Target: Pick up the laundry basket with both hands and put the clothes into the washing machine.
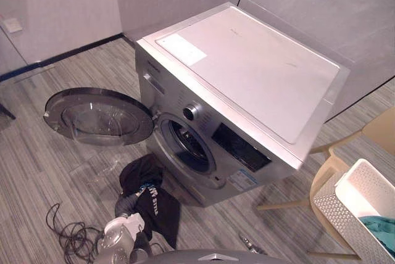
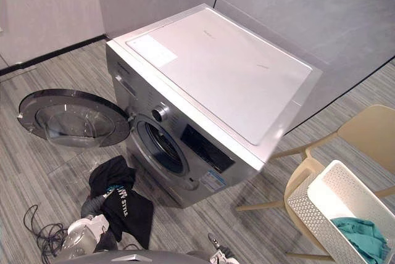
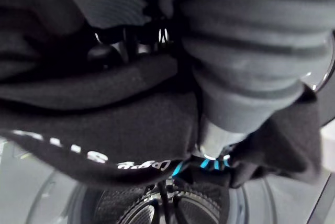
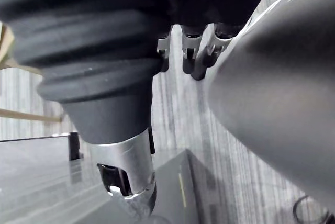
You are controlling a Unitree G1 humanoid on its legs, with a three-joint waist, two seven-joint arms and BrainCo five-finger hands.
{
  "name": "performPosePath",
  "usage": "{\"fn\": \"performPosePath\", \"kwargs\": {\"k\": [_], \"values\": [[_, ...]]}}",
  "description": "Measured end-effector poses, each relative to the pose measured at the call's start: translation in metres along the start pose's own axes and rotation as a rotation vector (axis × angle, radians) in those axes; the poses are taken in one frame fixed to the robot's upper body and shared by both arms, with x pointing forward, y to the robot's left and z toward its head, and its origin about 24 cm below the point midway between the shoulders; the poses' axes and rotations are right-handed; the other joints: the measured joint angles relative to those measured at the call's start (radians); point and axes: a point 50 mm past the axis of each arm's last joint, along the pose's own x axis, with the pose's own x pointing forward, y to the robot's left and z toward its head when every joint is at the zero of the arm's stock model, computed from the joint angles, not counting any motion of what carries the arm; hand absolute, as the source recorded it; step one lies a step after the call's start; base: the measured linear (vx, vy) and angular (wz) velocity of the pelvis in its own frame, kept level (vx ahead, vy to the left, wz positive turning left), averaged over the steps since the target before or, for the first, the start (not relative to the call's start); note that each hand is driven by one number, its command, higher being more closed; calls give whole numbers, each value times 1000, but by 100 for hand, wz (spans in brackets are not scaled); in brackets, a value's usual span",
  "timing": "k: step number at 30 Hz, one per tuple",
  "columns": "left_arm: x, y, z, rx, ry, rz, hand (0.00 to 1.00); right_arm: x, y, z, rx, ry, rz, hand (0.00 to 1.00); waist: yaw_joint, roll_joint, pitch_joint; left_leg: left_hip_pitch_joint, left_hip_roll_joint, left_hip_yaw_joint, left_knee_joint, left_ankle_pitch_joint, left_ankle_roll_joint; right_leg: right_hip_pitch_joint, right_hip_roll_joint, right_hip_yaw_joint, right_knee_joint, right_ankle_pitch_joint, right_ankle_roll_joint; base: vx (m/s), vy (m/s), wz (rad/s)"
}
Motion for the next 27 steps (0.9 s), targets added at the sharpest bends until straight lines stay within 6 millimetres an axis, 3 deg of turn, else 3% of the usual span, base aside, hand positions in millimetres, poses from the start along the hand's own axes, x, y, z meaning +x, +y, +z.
{"fn": "performPosePath", "kwargs": {"k": [1, 2, 4, 5, 7, 8, 9, 10, 11, 12, 13, 16, 18, 19, 20, 21, 22, 23, 25, 27], "values": [[3, -1, 4, 12, -9, -9, 100, 0, 0, 7, 3, -29, -2, 0, -1, 23, -17, 18, -4, 60, -45, 9, 35, -54, -6, -17, -38, 176, -106, 229, 466, -100], [4, 3, 5, 22, -14, 1, 100, 1, 2, 13, 2, -49, 2, 0, -1, 35, -17, 58, 2, 118, -99, 23, 61, -101, -9, -59, -3, 219, -164, 235, 431, -120], [4, 13, 11, 30, -39, 43, 100, 2, 9, 23, -21, -74, 22, 0, -9, 50, -13, 193, -16, 239, -244, 66, 105, -225, 25, -209, 277, -47, -186, 223, 307, -125], [4, 13, 11, 29, -44, 45, 100, 2, 10, 26, -24, -83, 25, 0, -13, 60, -12, 228, -20, 266, -276, 72, 110, -231, 44, -259, 324, -104, -188, 232, 318, -123], [3, 11, 8, 12, -41, 48, 100, -1, 20, 36, -48, -137, 68, 0, -21, 92, 6, 361, -36, 388, -355, 73, 116, -249, 162, -370, 476, -300, -158, 162, 225, -127], [3, 9, 7, 6, -39, 47, 100, -2, 25, 39, -53, -149, 85, 0, -18, 100, 11, 389, -38, 421, -367, 72, 118, -257, 200, -381, 499, -335, -152, 113, 117, -139], [3, 6, 4, -8, -33, 44, 100, -4, 34, 42, -65, -170, 124, 0, -20, 109, 14, 423, -42, 468, -380, 71, 118, -266, 268, -416, 495, -382, -160, 115, 83, -119], [3, 3, 2, -18, -30, 38, 100, -6, 42, 42, -65, -179, 161, 0, -26, 99, 9, 440, -66, 494, -390, 71, 118, -259, 310, -454, 400, -375, -176, 131, 23, -94], [4, 2, 3, -20, -31, 35, 100, -7, 43, 40, -59, -178, 170, 0, -32, 81, 11, 453, -93, 501, -399, 71, 117, -239, 315, -470, 317, -340, -204, 170, -19, -78], [9, -6, -2, -46, -5, 24, 100, -8, 41, 43, -60, -187, 165, 0, -29, 99, 24, 485, -105, 509, -423, 70, 115, -179, 341, -481, 223, -336, -264, 172, -23, -66], [10, -14, -7, -71, 13, 14, 100, -9, 42, 50, -63, -213, 174, 0, -34, 129, 24, 478, -101, 507, -425, 90, 117, -159, 365, -457, 159, -296, -271, 125, -17, -75], [10, -26, -11, -70, 25, -22, 100, -11, 43, 48, -82, -218, 186, 0, -29, 130, 25, 515, -125, 505, -480, 145, 122, -127, 374, -398, 128, -282, -271, 51, 0, -60], [11, -28, -8, -79, 15, -24, 100, -13, 46, 50, -87, -236, 203, 0, -19, 120, 30, 516, -115, 508, -416, 130, 108, -118, 371, -372, 130, -302, -252, -5, 26, -29], [13, -30, -2, -81, -6, -34, 100, -16, 47, 46, -86, -238, 214, 0, -16, 94, 51, 460, -72, 498, -205, 108, 112, -83, 358, -363, 124, -316, -239, -32, 38, -6], [12, -31, 1, -84, -21, -40, 100, -17, 45, 44, -92, -236, 214, 0, -12, 88, 59, 430, -43, 488, -97, 109, 113, -65, 356, -361, 121, -316, -239, -45, 46, -7], [8, -31, 2, -89, -32, -46, 100, -19, 41, 44, -91, -245, 215, 0, 2, 94, 70, 361, 12, 437, 112, 142, 137, -34, 359, -359, 126, -331, -240, -37, 35, -17], [6, -30, 1, -91, -32, -45, 100, -20, 40, 45, -92, -254, 216, 0, 7, 87, 77, 316, 31, 402, 201, 154, 148, -24, 360, -353, 132, -346, -248, -15, 88, -31], [3, -27, -1, -94, -31, -38, 100, -21, 36, 49, -96, -270, 210, 0, 15, 99, 76, 250, 43, 323, 316, 151, 147, -19, 357, -336, 148, -390, -253, 28, 140, -39], [-1, -23, 0, -101, -41, -23, 100, -21, 36, 53, -119, -282, 212, 0, 29, 100, 76, 173, 32, 253, 283, 92, 155, -33, 335, -299, 154, -432, -246, 92, 228, -64], [-3, -22, 2, -102, -50, -22, 100, -24, 41, 53, -143, -288, 232, 0, 38, 89, 82, 170, 16, 190, 81, 68, 160, -56, 302, -270, 174, -443, -227, 126, 270, -60]]}}
